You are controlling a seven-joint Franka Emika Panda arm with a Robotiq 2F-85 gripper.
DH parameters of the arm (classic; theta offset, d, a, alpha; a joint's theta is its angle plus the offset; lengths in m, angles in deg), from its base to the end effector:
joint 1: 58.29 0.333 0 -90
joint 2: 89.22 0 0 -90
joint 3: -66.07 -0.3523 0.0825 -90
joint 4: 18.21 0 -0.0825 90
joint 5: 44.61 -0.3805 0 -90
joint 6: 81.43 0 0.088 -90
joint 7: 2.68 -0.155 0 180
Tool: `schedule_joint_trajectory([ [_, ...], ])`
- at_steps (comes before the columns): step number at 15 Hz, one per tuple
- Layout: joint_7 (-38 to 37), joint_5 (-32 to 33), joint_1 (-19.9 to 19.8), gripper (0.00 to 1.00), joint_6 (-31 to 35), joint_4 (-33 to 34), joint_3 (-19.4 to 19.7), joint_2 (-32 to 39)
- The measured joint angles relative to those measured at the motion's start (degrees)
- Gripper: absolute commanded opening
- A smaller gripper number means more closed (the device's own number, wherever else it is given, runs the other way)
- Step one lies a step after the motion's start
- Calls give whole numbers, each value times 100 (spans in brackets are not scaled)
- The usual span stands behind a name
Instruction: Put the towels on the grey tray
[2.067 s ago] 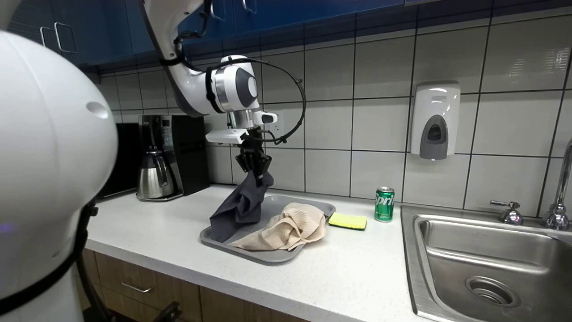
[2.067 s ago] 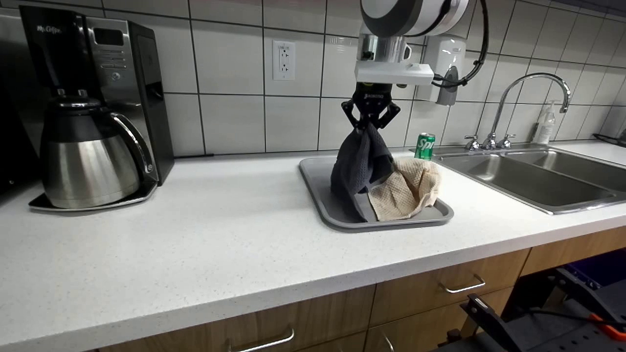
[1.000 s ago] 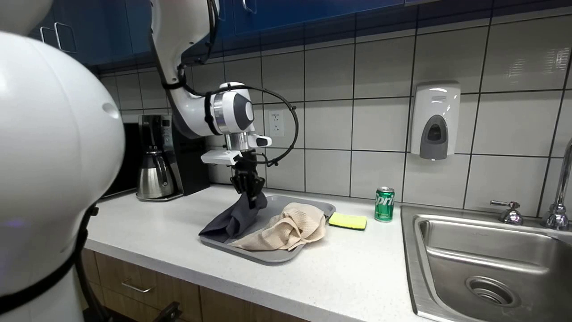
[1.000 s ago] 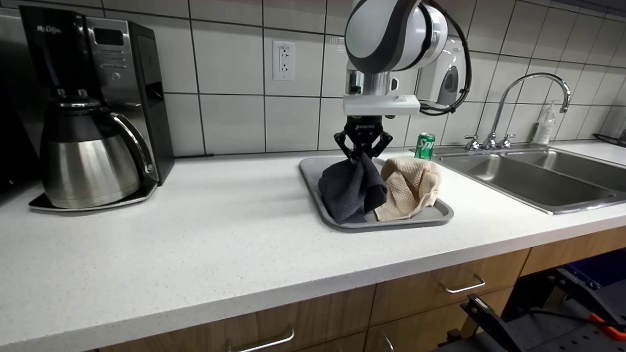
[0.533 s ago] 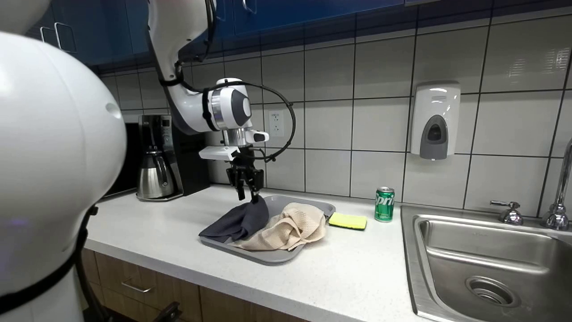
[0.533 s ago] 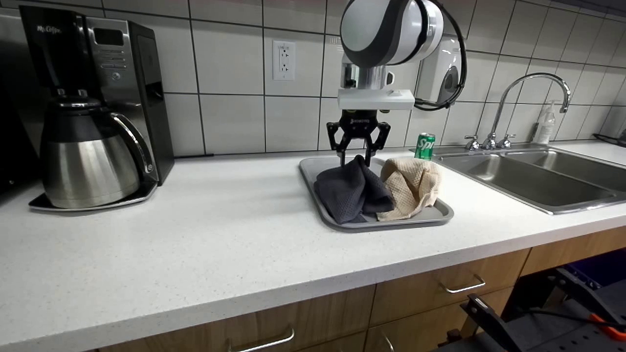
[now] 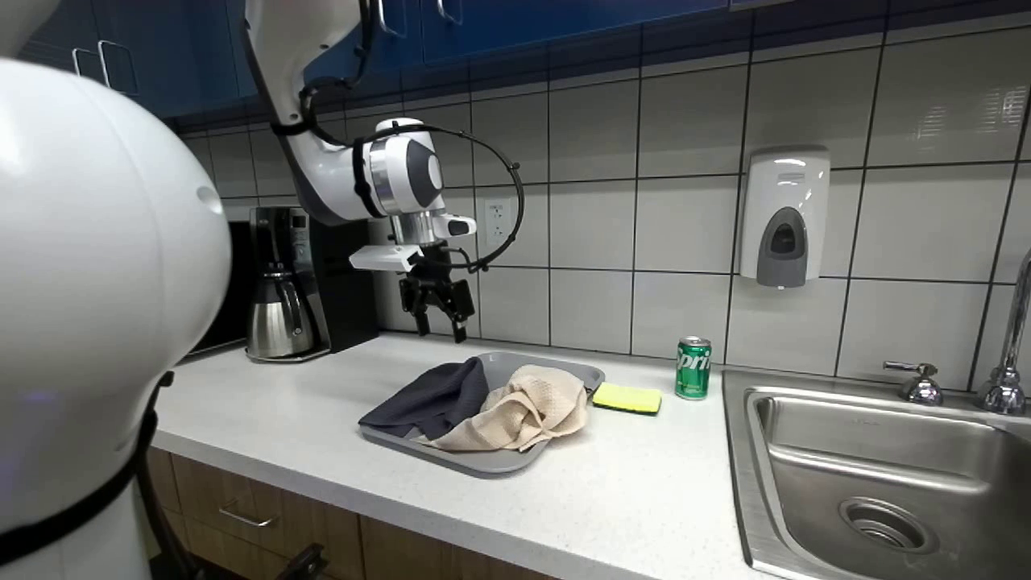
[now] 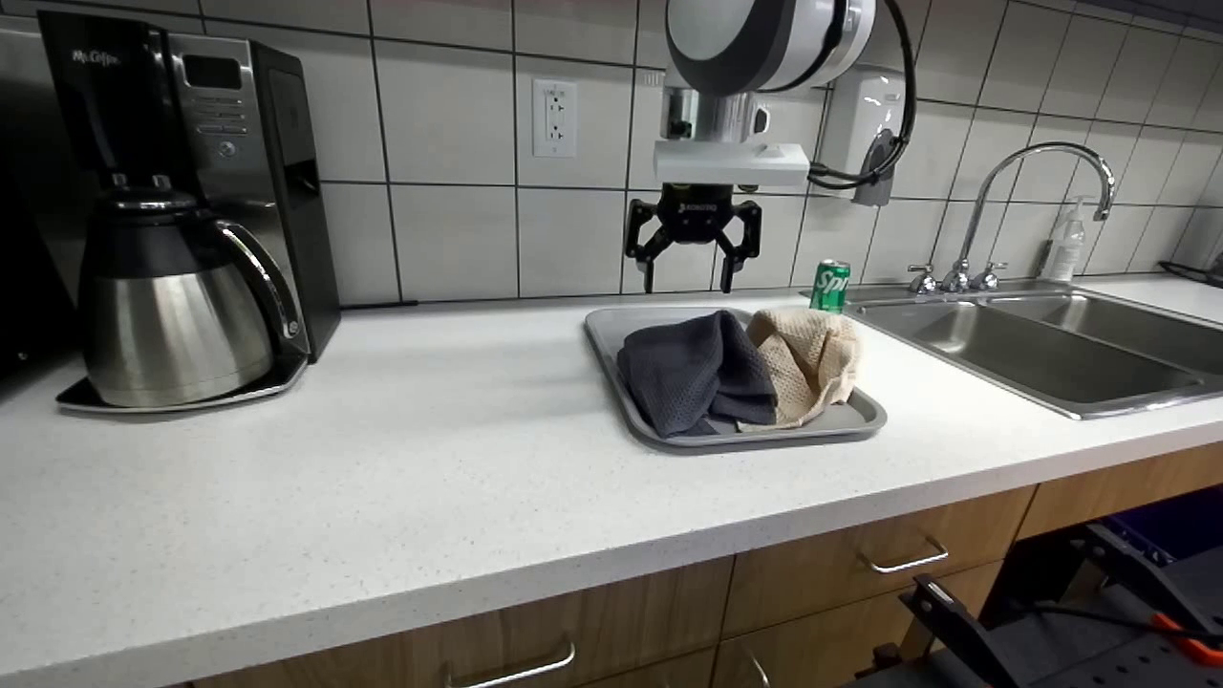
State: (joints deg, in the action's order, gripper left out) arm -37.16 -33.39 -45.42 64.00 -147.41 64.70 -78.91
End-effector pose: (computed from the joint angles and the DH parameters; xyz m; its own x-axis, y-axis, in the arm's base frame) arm 0.5414 0.1343 0.2841 0.9706 -0.1913 0.1464 -0.2001 -0.9786 0.0477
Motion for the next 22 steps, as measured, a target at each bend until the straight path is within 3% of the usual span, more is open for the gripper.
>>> schedule_joint_trajectory([
  [7, -644, 439, 5, 100, 0, -488, -59, -597],
  [16, -950, 366, -100, 100, -117, -1388, -282, -1717],
  [22, 263, -757, -334, 100, -479, -2029, -232, -2704],
])
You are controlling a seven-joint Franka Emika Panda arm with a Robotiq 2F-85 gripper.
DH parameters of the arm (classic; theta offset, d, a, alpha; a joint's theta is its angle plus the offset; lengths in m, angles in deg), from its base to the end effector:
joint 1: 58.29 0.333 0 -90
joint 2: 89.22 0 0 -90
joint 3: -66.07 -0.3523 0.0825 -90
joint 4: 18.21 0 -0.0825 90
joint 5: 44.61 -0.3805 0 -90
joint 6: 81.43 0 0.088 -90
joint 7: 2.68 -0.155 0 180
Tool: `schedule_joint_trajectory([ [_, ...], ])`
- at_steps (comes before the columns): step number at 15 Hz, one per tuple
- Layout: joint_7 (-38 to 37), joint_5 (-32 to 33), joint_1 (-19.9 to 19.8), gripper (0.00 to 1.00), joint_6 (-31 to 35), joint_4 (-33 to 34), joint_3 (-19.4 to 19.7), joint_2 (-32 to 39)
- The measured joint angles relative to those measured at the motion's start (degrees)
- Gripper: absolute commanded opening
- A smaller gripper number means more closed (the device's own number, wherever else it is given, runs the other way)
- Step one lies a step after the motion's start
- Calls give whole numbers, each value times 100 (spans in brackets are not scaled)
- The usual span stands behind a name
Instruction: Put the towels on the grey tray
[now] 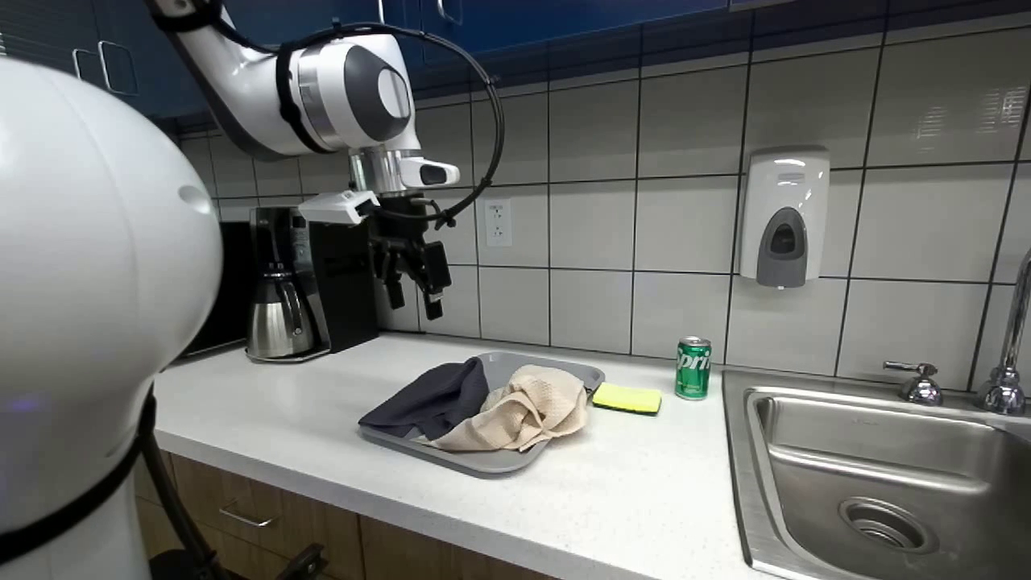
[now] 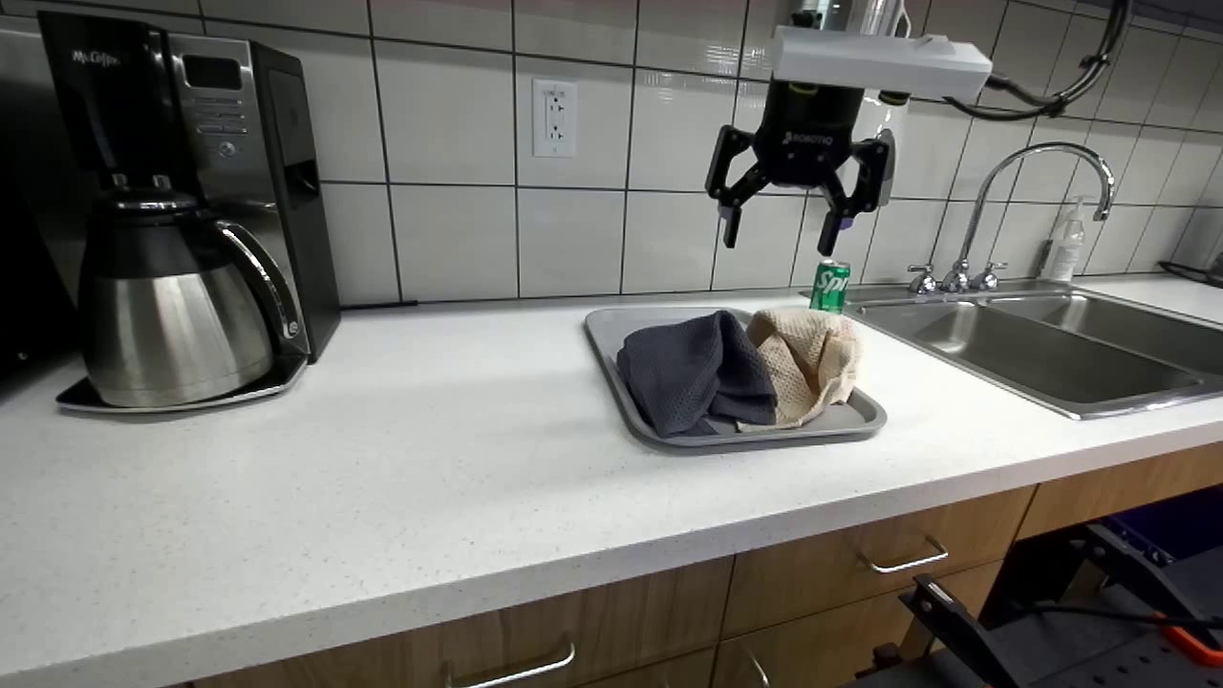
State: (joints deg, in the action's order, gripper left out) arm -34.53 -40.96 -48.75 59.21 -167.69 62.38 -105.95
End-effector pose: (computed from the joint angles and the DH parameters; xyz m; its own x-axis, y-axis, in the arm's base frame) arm 0.4109 0.0939 0.3548 0.9501 -0.2743 0.1488 -0.2751 -0.9613 -0.0157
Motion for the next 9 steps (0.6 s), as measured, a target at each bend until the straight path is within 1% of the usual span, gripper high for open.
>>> schedule_joint_trajectory([
  [3, 668, -272, -174, 100, -389, -190, 76, -443],
  [9, 1542, -319, -513, 100, -1145, -373, 264, -1109],
])
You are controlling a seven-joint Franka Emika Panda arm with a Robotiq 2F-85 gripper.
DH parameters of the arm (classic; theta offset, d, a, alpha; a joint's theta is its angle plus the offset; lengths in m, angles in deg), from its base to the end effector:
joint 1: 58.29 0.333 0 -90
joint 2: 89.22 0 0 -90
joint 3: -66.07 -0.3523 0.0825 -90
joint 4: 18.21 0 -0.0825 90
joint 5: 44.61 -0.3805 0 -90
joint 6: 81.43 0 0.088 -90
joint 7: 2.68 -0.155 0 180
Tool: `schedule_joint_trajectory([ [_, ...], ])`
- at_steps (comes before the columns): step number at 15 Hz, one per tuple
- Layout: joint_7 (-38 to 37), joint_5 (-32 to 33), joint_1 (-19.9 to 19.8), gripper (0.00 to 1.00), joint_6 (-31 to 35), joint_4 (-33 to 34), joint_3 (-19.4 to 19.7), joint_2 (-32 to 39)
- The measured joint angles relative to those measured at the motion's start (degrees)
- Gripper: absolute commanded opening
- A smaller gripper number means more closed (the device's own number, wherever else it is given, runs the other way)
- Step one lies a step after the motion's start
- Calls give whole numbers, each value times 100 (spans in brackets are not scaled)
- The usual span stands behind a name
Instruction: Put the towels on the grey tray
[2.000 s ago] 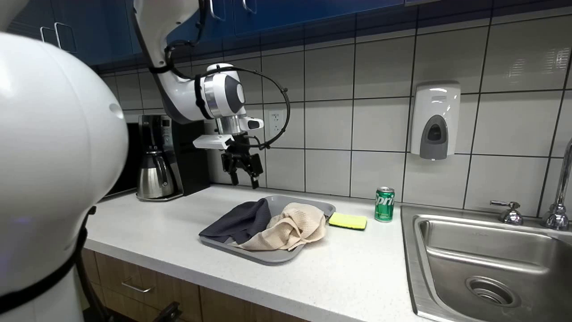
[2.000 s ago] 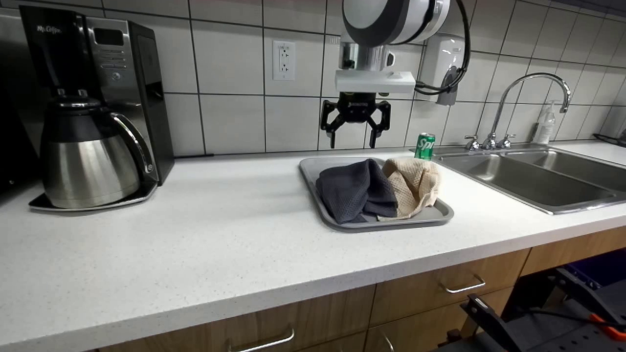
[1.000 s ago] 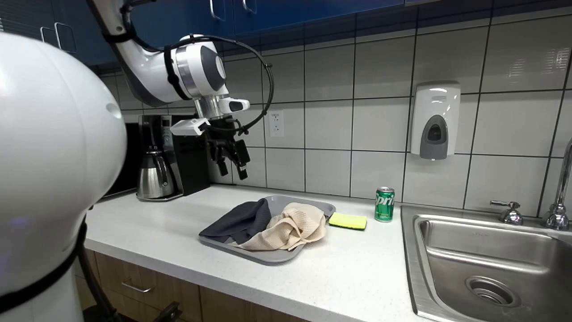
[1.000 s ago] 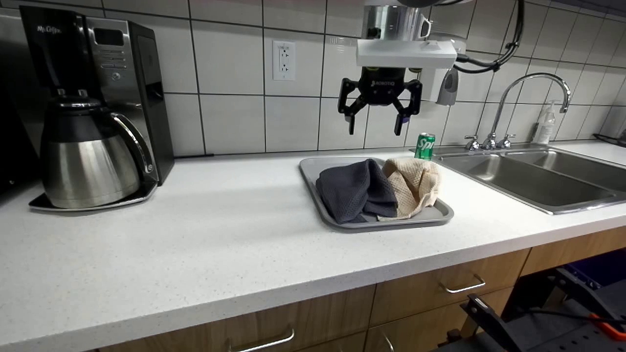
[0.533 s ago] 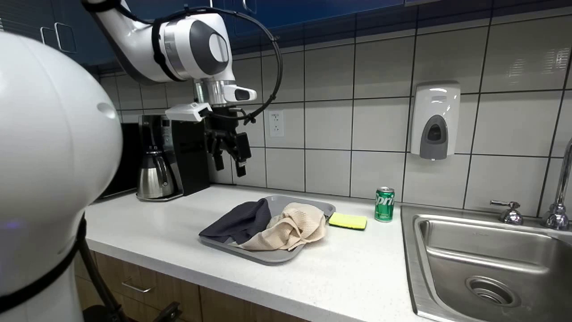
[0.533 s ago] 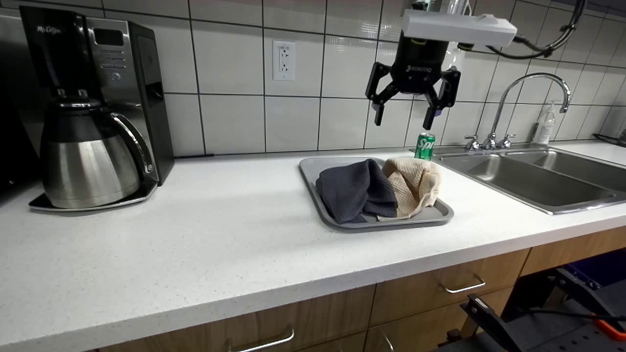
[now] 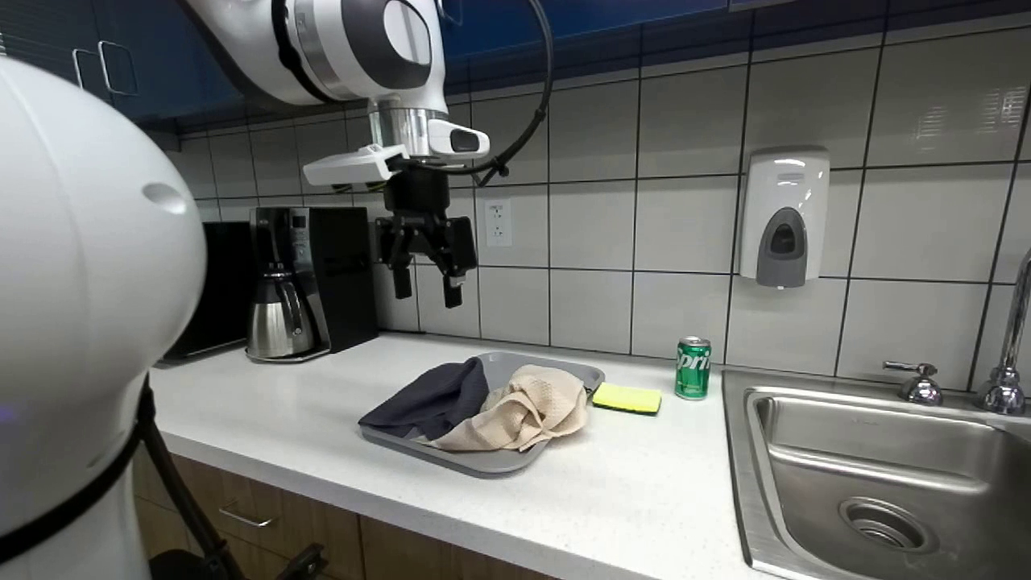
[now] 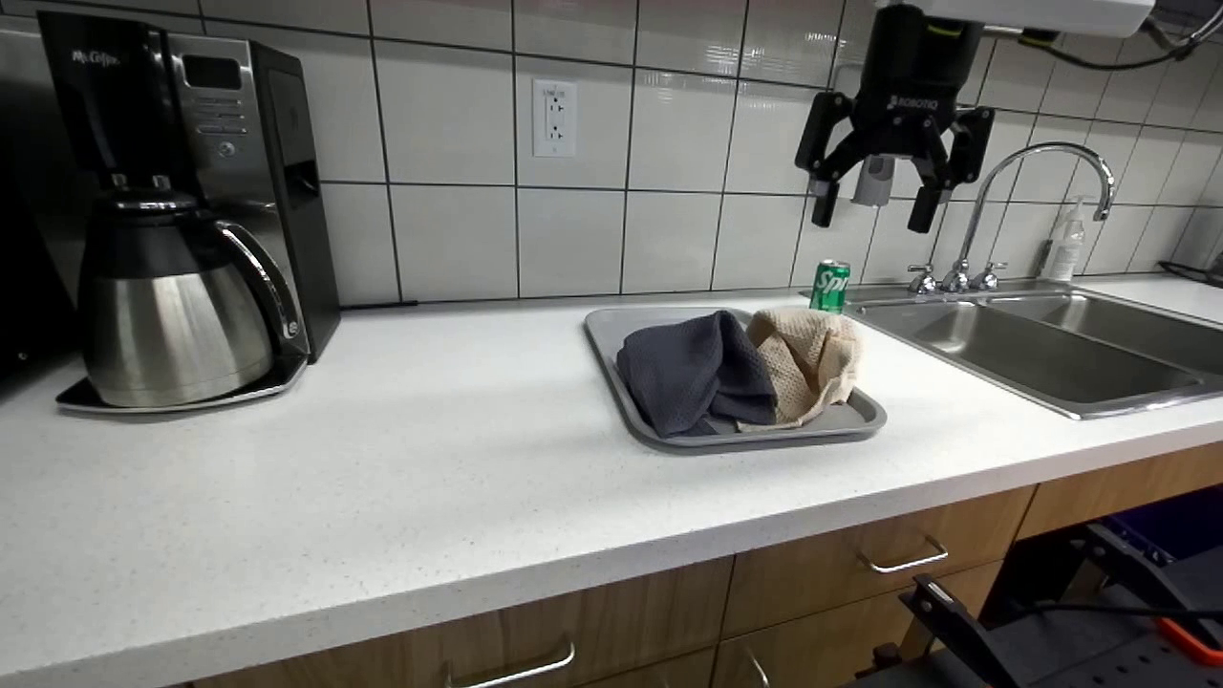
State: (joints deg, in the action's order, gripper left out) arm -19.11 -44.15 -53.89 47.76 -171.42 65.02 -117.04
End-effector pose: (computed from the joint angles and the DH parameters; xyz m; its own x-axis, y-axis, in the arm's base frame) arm 0.3630 0.0338 0.3811 0.9800 -0.1872 0.0677 -0.1873 -0.9823 -0.0042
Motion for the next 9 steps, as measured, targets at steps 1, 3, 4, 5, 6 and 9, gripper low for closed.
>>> schedule_joint_trajectory([
  [1, 93, 0, -49, 100, -91, -22, 28, -84],
  [3, 242, 0, -135, 100, -246, -59, 73, -222],
  [4, 310, 0, -170, 100, -309, -78, 94, -276],
  [5, 360, 0, -196, 100, -352, -91, 105, -317],
  [6, 383, 0, -208, 100, -368, -103, 113, -347],
  [9, 395, 0, -209, 100, -376, -120, 116, -371],
])
